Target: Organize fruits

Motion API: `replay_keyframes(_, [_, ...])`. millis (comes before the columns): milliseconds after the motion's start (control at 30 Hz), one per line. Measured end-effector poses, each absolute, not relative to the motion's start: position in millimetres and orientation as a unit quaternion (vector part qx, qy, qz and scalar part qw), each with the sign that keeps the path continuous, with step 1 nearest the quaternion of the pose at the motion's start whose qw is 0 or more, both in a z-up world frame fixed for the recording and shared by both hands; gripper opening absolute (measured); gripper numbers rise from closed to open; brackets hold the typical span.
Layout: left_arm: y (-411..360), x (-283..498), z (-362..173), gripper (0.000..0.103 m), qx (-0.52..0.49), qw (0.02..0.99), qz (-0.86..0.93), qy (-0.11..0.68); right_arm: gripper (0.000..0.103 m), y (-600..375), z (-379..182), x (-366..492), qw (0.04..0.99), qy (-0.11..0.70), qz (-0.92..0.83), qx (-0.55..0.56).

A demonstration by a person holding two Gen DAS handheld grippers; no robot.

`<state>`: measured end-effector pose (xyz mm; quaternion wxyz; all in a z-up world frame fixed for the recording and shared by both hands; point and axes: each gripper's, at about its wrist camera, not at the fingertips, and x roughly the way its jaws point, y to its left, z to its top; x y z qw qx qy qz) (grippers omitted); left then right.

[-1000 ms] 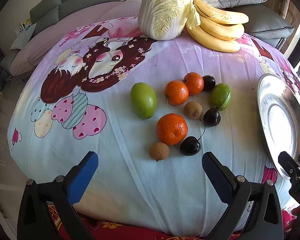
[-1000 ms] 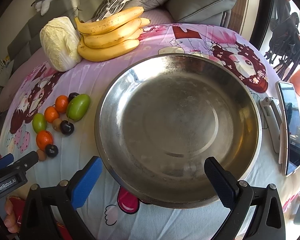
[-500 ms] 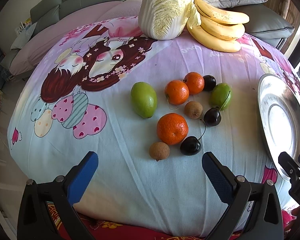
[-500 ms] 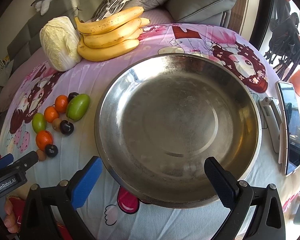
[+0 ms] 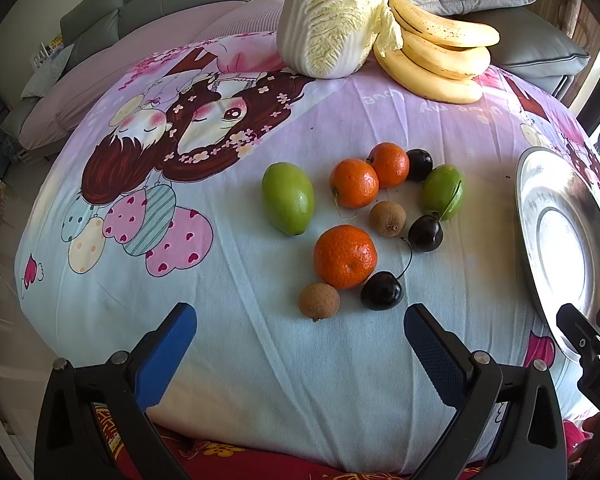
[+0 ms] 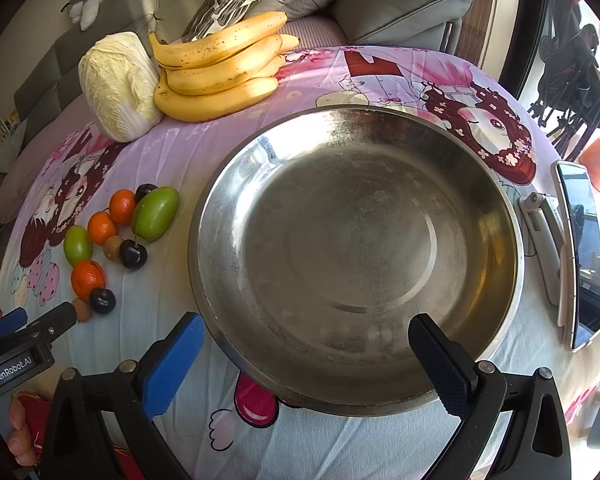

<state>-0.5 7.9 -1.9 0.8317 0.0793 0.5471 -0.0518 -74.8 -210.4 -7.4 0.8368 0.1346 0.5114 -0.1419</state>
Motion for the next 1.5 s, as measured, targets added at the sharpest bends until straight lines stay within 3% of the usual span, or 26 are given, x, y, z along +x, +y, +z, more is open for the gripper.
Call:
replay_keyframes(1133, [8, -1, -3, 0.103, 0.078, 0.831, -0.051, 0.549, 0.103, -210, -9, -74, 0.836, 0.513, -0.141, 0.136])
replay_keyframes(1500, [40, 9, 14, 0.103, 0.004, 0.833, -0.062, 0.55, 0.103, -169, 7, -58, 0.87, 0.481, -0.042, 0.103])
